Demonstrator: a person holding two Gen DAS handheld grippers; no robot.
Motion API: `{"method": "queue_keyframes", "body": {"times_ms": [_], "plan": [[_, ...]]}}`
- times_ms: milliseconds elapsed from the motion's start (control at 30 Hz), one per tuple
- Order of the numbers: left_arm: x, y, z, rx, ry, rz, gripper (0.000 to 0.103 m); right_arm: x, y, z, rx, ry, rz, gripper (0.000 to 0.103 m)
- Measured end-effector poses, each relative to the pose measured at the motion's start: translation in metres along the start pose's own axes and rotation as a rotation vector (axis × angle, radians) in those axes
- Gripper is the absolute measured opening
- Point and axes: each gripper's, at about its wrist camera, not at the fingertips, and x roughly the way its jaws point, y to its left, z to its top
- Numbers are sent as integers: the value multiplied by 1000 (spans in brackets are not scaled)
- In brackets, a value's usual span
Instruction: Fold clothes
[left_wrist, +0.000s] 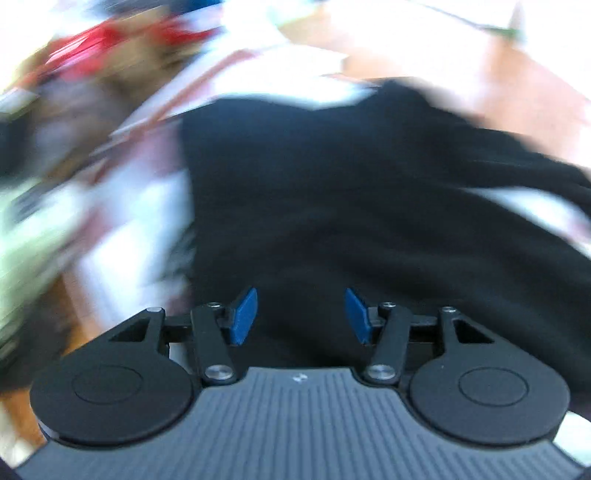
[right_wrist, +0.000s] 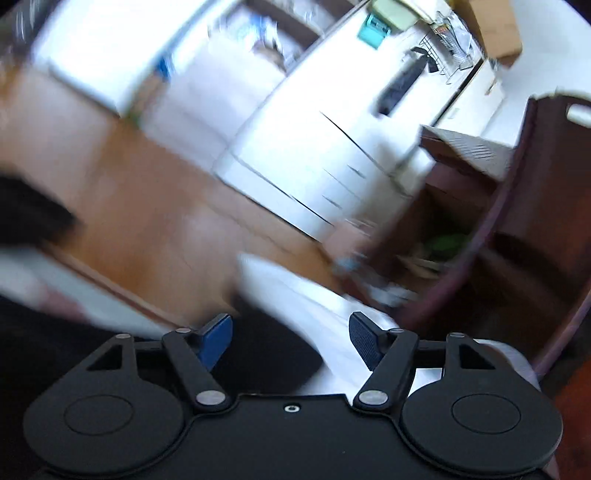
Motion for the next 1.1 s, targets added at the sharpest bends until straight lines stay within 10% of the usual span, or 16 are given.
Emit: {"method": "queue_keyframes", "body": {"times_ms": [133,333,467,633,1000,1100], "plan": [[8,64,-11,-192,-13,109,53,-15,20,15,106,49,421,76],[28,82,-41,-426,57,-126,57,-33,83,24,66,179,967,74],[58,63,-33,-323,93,-119,83,-40,133,30,-27,252,1178,75],[89,53,-28,-332,188,-97,87,-51,167,25,-193,285,1233,75],[98,19,-44,-298,166,6,89,-33,179,-18,-136,448,1136,76],[91,10,-47,-313,111,20,60,-40,180,-17,-162,415,1134,76]]}}
